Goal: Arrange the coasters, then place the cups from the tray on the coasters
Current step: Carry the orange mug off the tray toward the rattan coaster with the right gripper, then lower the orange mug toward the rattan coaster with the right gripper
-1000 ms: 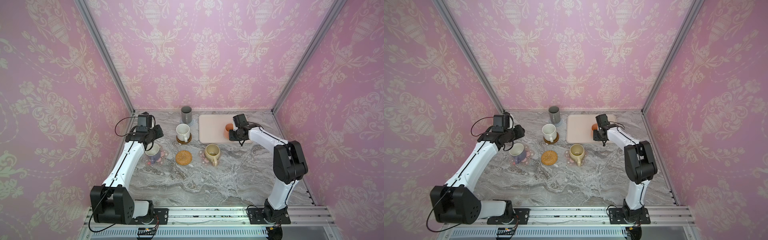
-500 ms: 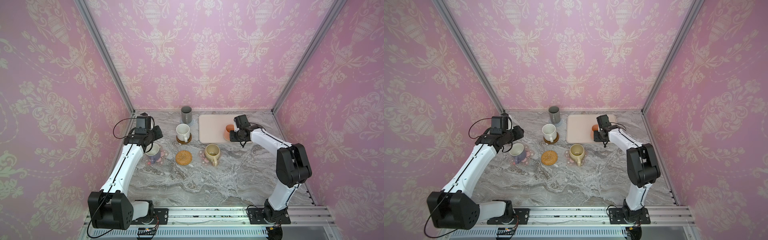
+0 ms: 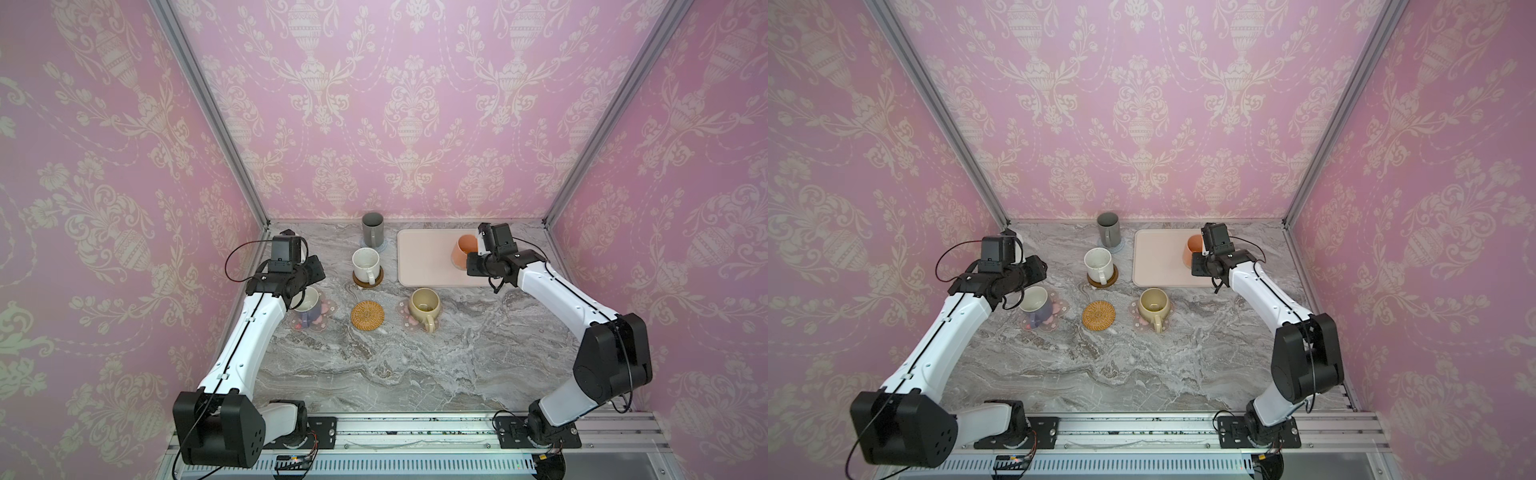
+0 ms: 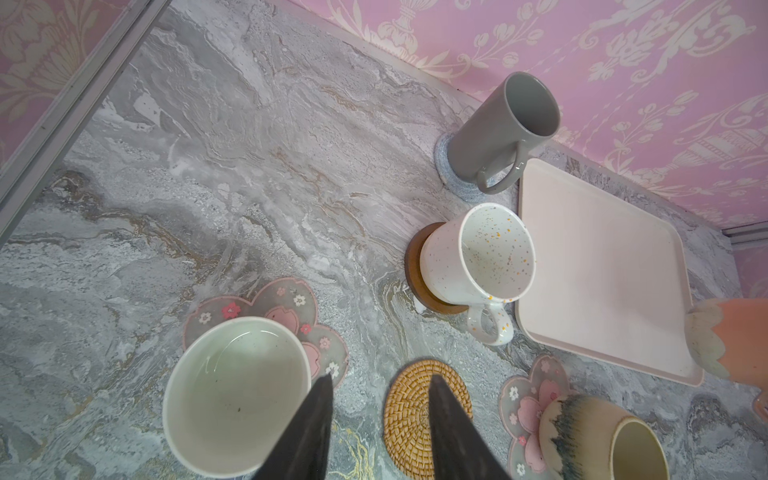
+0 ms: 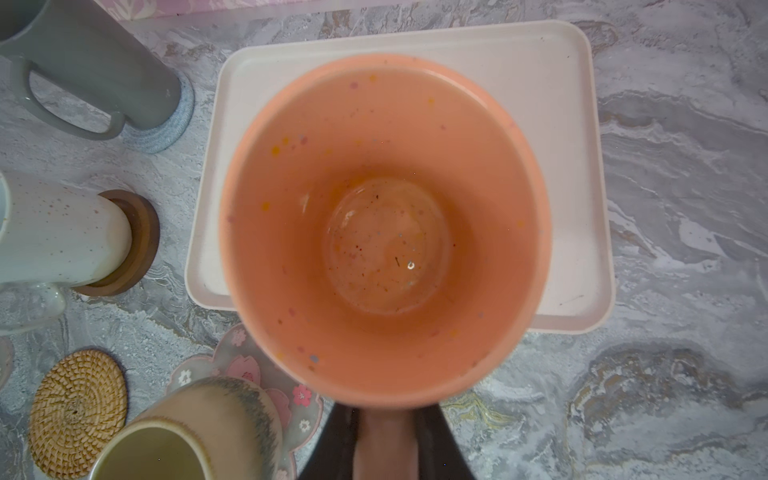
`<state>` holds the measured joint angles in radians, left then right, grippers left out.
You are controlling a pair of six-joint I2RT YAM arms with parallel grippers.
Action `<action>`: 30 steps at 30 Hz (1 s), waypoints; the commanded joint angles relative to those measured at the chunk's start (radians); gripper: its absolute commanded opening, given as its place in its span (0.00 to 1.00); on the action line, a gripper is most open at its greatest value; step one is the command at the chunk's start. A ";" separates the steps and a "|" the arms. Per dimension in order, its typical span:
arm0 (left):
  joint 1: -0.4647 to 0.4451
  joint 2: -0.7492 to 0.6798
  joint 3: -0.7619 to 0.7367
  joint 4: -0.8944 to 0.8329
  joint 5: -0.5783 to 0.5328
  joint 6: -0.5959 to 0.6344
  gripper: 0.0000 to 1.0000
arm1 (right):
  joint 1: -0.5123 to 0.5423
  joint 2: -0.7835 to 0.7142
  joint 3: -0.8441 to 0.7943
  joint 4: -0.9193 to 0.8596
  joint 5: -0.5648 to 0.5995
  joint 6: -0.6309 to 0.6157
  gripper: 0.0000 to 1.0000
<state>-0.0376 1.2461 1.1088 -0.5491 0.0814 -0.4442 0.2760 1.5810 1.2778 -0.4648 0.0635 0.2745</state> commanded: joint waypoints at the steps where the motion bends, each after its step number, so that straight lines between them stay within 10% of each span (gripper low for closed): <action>1: -0.008 -0.031 -0.016 -0.029 0.014 -0.011 0.41 | 0.032 -0.075 0.027 0.023 0.033 0.020 0.00; 30: -0.007 -0.124 -0.086 -0.090 0.047 0.020 0.42 | 0.525 -0.065 0.167 -0.055 0.178 0.217 0.00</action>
<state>-0.0376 1.1446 1.0393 -0.6025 0.1036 -0.4431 0.7650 1.5215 1.3830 -0.5900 0.1989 0.4416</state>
